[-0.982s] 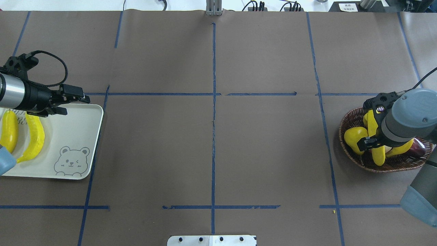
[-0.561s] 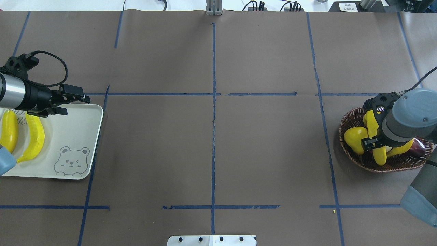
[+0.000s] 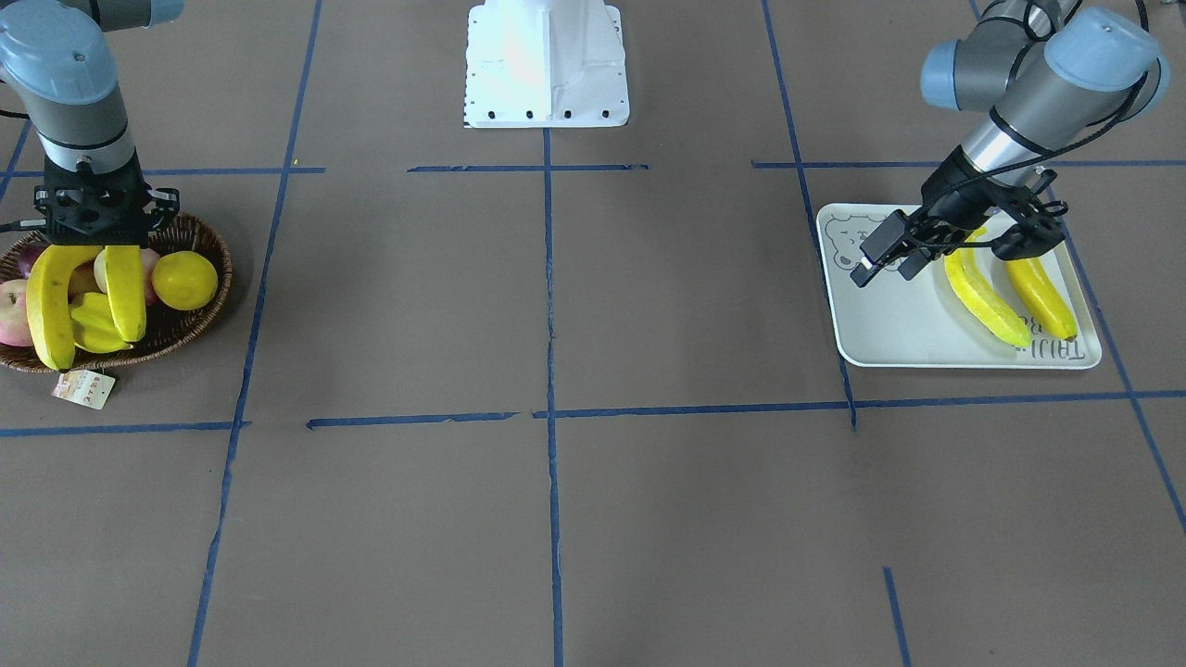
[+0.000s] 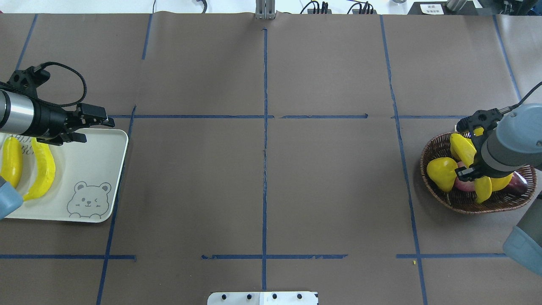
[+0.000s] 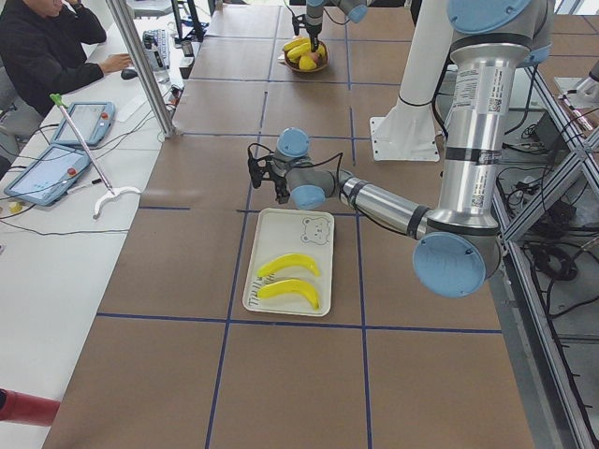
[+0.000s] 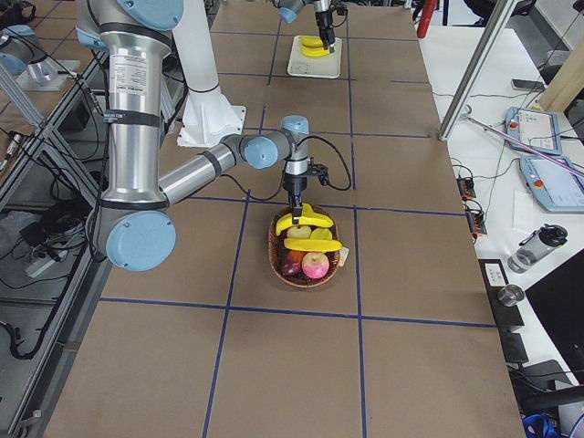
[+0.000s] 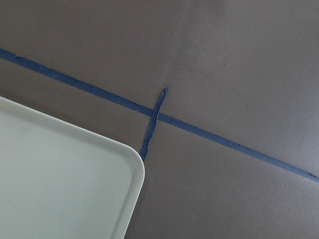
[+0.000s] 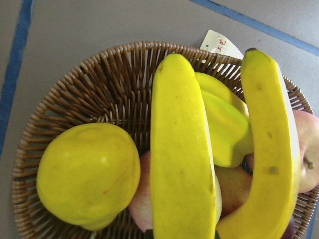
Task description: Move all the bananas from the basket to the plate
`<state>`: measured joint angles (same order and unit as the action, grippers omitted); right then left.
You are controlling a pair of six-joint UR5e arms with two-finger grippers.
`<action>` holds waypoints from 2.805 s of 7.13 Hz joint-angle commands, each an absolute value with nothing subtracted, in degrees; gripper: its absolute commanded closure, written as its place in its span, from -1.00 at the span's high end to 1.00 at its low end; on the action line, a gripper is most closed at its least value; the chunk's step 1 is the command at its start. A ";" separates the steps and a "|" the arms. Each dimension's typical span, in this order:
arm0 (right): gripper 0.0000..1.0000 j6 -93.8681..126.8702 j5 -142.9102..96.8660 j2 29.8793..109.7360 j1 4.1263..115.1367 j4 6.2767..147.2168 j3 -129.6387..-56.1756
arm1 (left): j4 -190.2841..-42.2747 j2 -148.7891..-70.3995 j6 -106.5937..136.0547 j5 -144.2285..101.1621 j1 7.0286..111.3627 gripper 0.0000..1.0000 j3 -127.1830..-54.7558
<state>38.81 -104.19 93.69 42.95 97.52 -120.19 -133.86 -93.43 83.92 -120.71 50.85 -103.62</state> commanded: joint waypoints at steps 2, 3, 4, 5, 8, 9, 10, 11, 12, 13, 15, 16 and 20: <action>-0.97 36.39 -108.51 95.80 51.55 98.00 -127.94 | -133.86 -93.60 84.02 -120.67 50.80 0.99 -103.80; -0.97 36.30 -117.94 94.23 56.38 97.13 -128.58 | -133.86 -94.30 84.02 -120.67 50.80 0.99 -103.89; -0.97 36.56 -124.74 89.61 57.82 97.03 -128.32 | -133.86 -95.26 84.11 -120.76 50.80 0.99 -103.97; -0.97 37.35 -128.63 85.38 57.83 97.21 -127.97 | -133.86 -96.58 85.24 -121.02 50.80 0.99 -104.24; -0.96 47.05 -138.68 72.92 55.31 97.03 -125.95 | -134.47 -106.57 101.54 -121.03 48.80 0.98 -104.50; -0.95 55.11 -138.17 67.55 52.85 94.68 -124.64 | -134.47 -110.00 106.21 -120.76 47.65 0.98 -104.50; -0.95 66.59 -135.03 65.33 49.26 83.17 -120.54 | -134.39 -112.30 110.09 -120.76 46.77 0.98 -104.41; -0.95 78.98 -126.47 65.74 42.52 70.18 -118.58 | -134.47 -113.80 112.04 -120.85 46.41 0.98 -104.68; -0.95 83.80 -120.73 65.66 37.75 64.22 -117.61 | -134.73 -115.21 115.19 -120.94 46.23 0.98 -105.20; -0.95 85.67 -117.11 65.13 34.57 63.81 -117.77 | -134.82 -116.88 118.10 -120.94 46.23 0.98 -105.64; -0.95 86.31 -112.95 64.60 30.43 63.46 -117.86 | -134.47 -119.69 118.57 -120.68 40.90 0.98 -105.65; -0.95 86.40 -112.85 64.34 29.80 63.46 -118.21 | -134.39 -120.58 118.48 -120.24 39.74 0.96 -105.64; -0.95 86.57 -112.33 63.37 28.22 63.54 -118.04 | -134.12 -123.66 117.95 -115.16 34.13 0.90 -103.45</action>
<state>86.54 -112.68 63.49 28.70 63.54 -118.00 -134.12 -123.33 118.00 -117.69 36.37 -103.69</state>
